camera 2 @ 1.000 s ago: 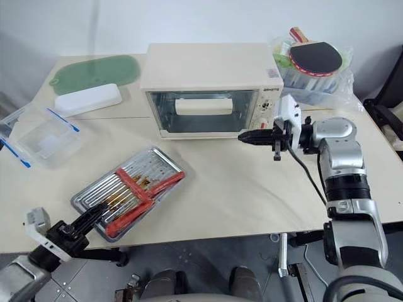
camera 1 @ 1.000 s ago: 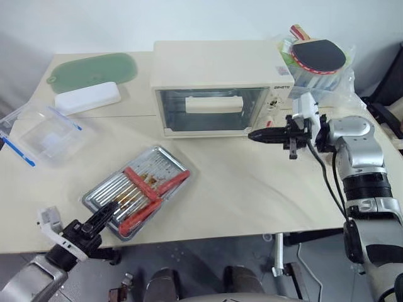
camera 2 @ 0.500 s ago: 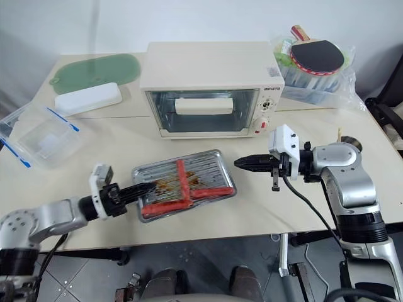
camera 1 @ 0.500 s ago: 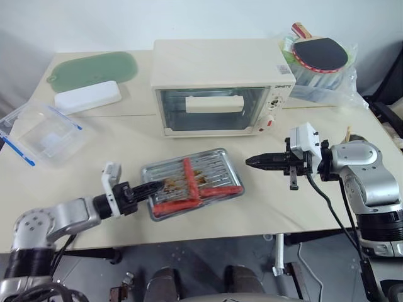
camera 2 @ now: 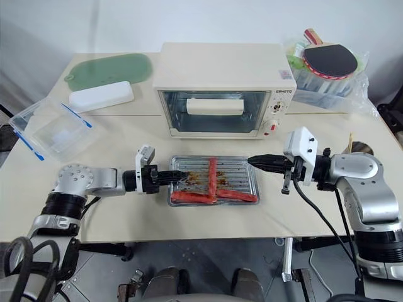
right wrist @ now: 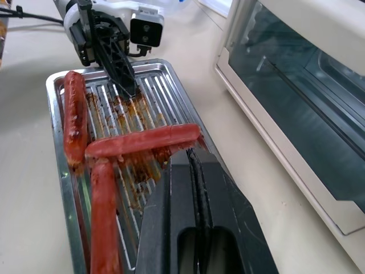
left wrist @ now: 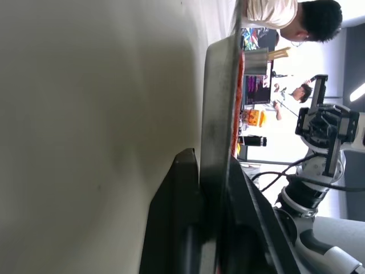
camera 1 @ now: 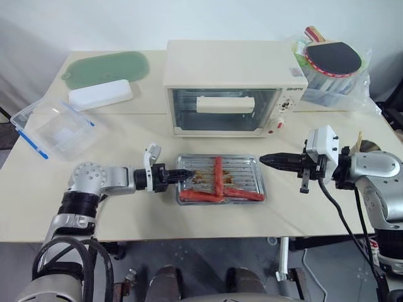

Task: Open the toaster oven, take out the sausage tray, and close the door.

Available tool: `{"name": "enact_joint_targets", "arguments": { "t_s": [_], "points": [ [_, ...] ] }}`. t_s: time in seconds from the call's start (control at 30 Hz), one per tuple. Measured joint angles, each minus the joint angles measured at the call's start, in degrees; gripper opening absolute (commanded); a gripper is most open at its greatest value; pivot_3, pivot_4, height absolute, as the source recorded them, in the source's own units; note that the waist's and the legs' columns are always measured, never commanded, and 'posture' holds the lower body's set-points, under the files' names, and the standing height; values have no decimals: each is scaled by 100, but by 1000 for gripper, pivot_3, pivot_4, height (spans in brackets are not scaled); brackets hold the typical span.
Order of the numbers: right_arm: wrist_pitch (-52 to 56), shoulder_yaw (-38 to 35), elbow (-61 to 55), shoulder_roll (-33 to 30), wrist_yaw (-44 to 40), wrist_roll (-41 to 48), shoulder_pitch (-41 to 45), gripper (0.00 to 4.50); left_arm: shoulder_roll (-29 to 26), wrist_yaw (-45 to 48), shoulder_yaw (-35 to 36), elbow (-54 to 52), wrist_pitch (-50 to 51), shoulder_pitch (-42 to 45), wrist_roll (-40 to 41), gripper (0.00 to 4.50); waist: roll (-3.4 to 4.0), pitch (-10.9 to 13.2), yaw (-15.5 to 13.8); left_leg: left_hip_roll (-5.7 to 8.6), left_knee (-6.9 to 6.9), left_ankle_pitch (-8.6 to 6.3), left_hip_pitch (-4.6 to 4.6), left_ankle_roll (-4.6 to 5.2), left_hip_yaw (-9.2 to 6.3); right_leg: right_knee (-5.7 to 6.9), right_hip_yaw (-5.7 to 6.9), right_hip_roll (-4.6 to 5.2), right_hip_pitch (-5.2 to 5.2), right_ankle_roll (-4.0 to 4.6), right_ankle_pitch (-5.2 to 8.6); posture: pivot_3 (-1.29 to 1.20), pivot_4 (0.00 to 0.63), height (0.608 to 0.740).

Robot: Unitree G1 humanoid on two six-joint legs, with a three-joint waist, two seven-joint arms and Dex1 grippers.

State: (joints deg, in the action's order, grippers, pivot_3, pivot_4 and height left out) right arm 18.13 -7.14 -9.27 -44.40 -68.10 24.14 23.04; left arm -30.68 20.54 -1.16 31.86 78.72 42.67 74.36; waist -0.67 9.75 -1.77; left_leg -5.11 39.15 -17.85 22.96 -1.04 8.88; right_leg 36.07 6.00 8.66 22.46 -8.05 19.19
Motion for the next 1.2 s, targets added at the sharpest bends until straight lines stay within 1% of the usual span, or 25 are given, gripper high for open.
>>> {"name": "enact_joint_targets", "arguments": {
  "t_s": [0.13, 0.23, 0.37, 0.53, 0.6, 0.67, 0.73, 0.77, 0.87, 0.93, 1.03, 1.07, 1.17, 1.2],
  "points": [
    [-2, -10, -25, -29, 75, 5, -17, 0, 214, 497, -25, 320, -35, 254, -813, 2453, 0, 0, -23, 1, 0, 1, 1, 1, -2, 1, 1, 0, -1, -1, -1, 0, 150, 740],
    [-16, -10, -25, -46, 90, 5, -16, 0, 368, 820, 6, 485, -86, 476, -1187, 3331, -2, -1, -58, 1, 6, 2, -1, 3, -3, -1, 0, 0, -6, -3, -2, 0, 150, 740],
    [-17, -9, -30, -106, 62, 17, -24, 0, 219, 1278, -11, 245, -16, 534, -1510, 4453, -3, -1, -11, 1, 6, 4, -4, 2, -4, 3, -2, 0, -1, -2, -2, 0, 150, 740],
    [-27, -17, -2, -316, -129, 54, -132, 0, -821, 1856, -136, -661, 79, 332, -2052, 4483, -7, 4, 184, -1, -25, 5, 1, -1, 3, 3, -4, -2, 17, -2, -2, 0, 150, 740],
    [-32, -14, 53, -324, -188, 58, -130, 0, -1106, 2076, -180, -917, -43, 227, -2284, 4483, -8, 6, 199, -1, -27, 5, 3, -1, 5, -1, -4, -2, 19, -2, -2, 0, 150, 740],
    [-73, 12, 174, -342, -322, 66, -77, 0, -1493, 2451, -226, -1210, -479, -34, -2573, 4483, -13, 11, 202, -1, -27, 5, 7, -1, 7, -3, -5, -2, 23, -2, -2, 0, 150, 740],
    [-204, 9, 450, -388, -504, 61, -69, 395, -1852, 2828, -156, -1423, -1189, -378, -2907, 4500, -18, 14, 194, -1, -25, 5, 8, -1, 8, -5, -5, -1, 24, -2, -2, 0, 150, 740],
    [-311, 5, 609, -395, -624, 60, -71, 627, -1922, 3051, 15, -1533, -1678, -592, -3039, 4500, -16, 17, 191, -1, -23, 5, 10, -1, 11, -6, -5, -1, 24, -2, -2, 0, 150, 740],
    [-787, 39, 1046, -402, -989, -11, -31, 1613, -1774, 3851, 580, -1762, -3200, -1146, -3197, 4500, -16, 22, 135, -2, -12, 3, 17, 2, 10, -7, -4, 0, 23, -2, -2, 0, 150, 740],
    [-1005, 92, 1356, -453, -1114, -134, 19, 2262, -1660, 4281, 808, -1796, -4121, -1402, -3341, 4500, -16, 23, 119, -2, -8, 3, 17, 3, 10, -4, -4, 1, 23, -2, -2, 0, 150, 740],
    [-1708, 164, 2149, -674, -1329, -499, 41, 3236, -1696, 4800, 946, -1686, -5792, -1800, -4014, 4500, -13, 25, 132, -2, -13, 2, 16, 3, 13, -6, -4, 1, 25, -3, -2, 0, 150, 740],
    [-1884, 165, 2332, -695, -1380, -568, 45, 3471, -1696, 4911, 949, -1588, -6176, -1848, -4186, 4500, -12, 26, 135, -2, -14, 2, 16, 3, 13, -6, -4, 1, 25, -2, -2, 0, 150, 740],
    [-2433, 216, 2809, -703, -1561, -728, 101, 4484, -1741, 5373, 915, -1134, -7366, -1870, -4725, 4500, -10, 27, 178, -2, -12, 2, 16, 3, 17, -2, -4, 1, 27, -3, -2, 0, 150, 740],
    [-2546, 216, 2913, -732, -1584, -750, 110, 4484, -1777, 5477, 890, -995, -7563, -1872, -4837, 4500, -7, 28, 189, -2, -14, 2, 15, 3, 17, -2, -4, 0, 28, -3, -2, 0, 150, 740]
  ]
}}
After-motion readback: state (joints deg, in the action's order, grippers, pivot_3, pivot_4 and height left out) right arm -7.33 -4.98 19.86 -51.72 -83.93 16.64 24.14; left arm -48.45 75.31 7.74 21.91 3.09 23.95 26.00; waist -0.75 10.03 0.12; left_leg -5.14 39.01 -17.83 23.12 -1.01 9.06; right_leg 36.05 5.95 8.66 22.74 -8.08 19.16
